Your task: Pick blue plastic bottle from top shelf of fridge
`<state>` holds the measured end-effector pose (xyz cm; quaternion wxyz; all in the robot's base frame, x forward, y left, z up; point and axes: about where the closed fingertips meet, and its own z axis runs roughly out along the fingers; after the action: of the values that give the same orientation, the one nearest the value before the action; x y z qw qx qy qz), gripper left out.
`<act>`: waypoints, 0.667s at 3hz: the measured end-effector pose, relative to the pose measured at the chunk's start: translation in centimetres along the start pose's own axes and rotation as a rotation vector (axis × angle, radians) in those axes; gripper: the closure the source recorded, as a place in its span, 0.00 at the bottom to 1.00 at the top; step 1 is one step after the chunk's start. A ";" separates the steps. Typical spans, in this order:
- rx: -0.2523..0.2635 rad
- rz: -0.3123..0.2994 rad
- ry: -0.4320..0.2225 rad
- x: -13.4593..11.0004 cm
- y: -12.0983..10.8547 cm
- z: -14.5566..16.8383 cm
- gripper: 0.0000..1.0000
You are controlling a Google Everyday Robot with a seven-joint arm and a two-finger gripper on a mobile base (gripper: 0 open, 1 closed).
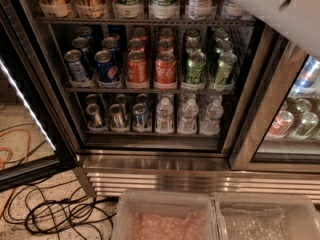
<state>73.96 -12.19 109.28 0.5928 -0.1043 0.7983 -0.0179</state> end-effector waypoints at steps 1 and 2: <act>0.000 0.000 0.000 0.0 0.0 0.0 0.98; -0.013 0.002 0.001 -0.1 0.1 -0.2 1.00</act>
Offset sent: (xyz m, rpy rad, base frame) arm -0.0025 -0.0003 0.0010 0.0112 0.0122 0.0235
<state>73.77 -12.11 109.45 0.5916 -0.1075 0.7989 -0.0123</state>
